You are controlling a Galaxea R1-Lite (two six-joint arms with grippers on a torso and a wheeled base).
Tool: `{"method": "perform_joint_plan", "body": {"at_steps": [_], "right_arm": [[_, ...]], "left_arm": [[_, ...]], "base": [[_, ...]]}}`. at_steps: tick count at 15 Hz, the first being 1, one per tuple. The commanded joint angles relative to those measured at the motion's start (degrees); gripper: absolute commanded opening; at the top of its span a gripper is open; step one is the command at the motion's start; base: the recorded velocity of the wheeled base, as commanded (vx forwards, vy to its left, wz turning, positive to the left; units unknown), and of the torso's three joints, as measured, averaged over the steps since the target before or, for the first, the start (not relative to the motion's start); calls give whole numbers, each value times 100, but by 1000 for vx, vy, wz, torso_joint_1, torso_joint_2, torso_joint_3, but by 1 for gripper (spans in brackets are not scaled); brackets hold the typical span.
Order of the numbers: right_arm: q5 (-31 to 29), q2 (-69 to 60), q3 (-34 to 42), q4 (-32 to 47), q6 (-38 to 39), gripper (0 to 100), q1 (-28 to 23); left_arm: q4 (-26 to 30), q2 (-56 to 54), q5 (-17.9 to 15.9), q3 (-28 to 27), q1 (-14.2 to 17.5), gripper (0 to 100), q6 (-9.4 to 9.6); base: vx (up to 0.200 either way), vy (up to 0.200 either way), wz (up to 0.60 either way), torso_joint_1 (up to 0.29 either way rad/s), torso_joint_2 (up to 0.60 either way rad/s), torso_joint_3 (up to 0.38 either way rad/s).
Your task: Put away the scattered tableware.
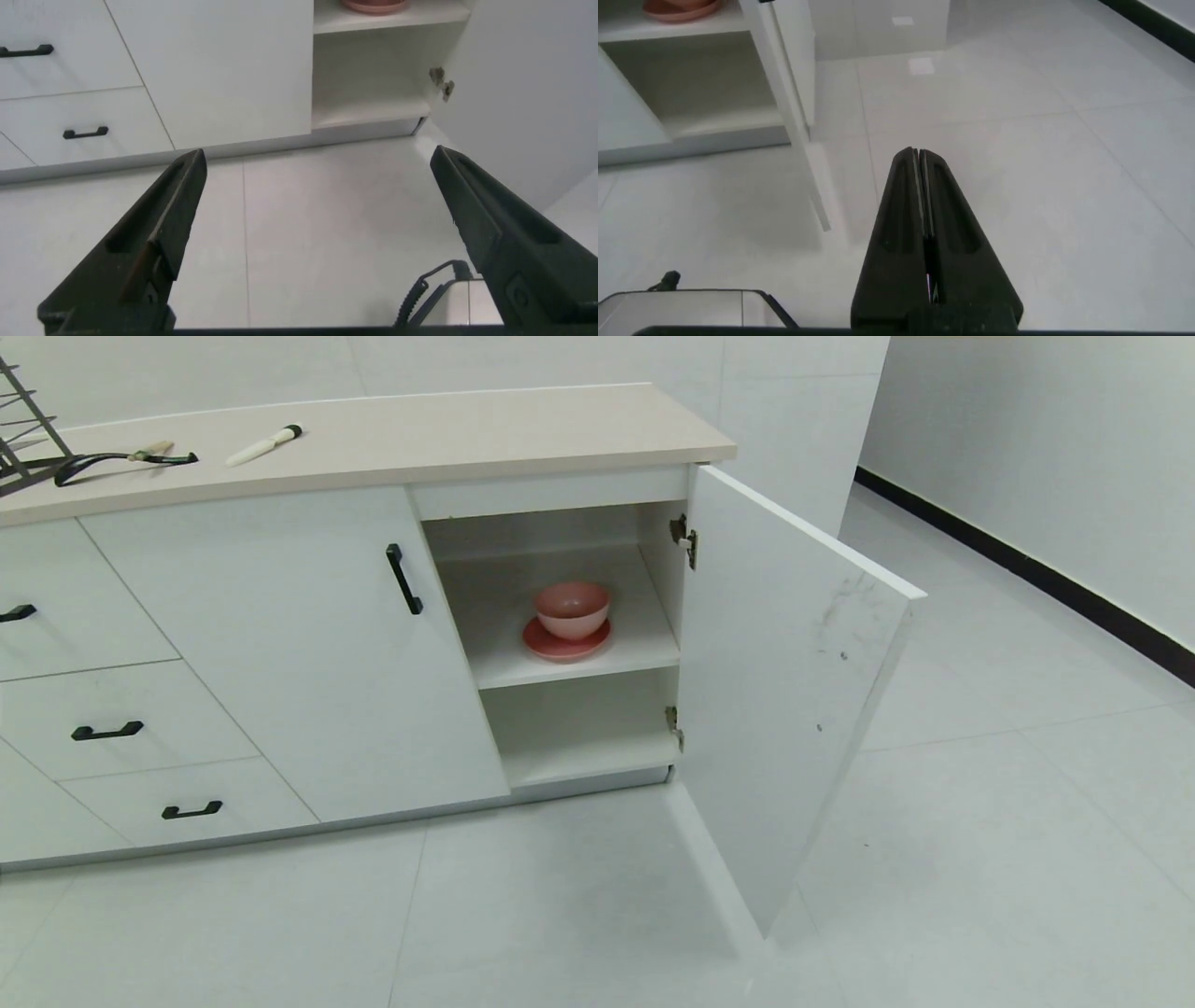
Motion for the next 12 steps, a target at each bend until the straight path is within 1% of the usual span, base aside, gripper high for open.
{"method": "perform_joint_plan", "body": {"at_steps": [1, 4, 5, 6, 7, 8, 9, 10, 11, 12], "right_arm": [[1, 11, 0, -2, -2, 0, 0], [19, 11, 0, -55, -37, 0, -8], [36, 11, 0, -301, -89, 0, -8], [177, 82, 0, -1145, -388, 0, -17], [678, 556, -149, -1294, -608, 0, -26], [1179, 1338, -633, -1294, -626, 0, -26], [1302, 2252, -1072, -1488, -652, 0, 9], [1337, 3193, -1450, -2270, -670, 0, 106], [1337, 4045, -1573, -3369, -749, 0, 220], [1434, 5250, -1512, -5285, -951, 0, 211]], "left_arm": [[-1, 7, 1, 0, 2, 100, 0], [-1, 7, 1, 0, 2, 100, 0], [-1, 7, 1, 0, 2, 100, 0], [-1, 7, 1, 0, 2, 100, 0], [-10, 7, -16, 0, 2, 100, 18], [-10, 7, -16, 0, 2, 100, 44], [-1, 7, 1, 0, 2, 100, -9], [-10, 7, 28, 0, 2, 100, -105], [-10, 7, 36, 0, 2, 100, -141], [-19, 7, 72, 0, 2, 100, -141]], "base": [[0, 0, 0, 0, 0, 0], [0, 0, 0, 0, 0, 0], [0, 0, 0, 0, 0, 0], [0, 0, 0, 0, 0, 0], [0, 0, 0, 0, 0, 0], [0, 0, 0, 0, 0, 0], [0, 0, 0, 0, 0, 0], [0, 0, 0, 0, 0, 0], [0, 0, 0, 0, 0, 0], [0, 0, 0, 0, 0, 0]]}}
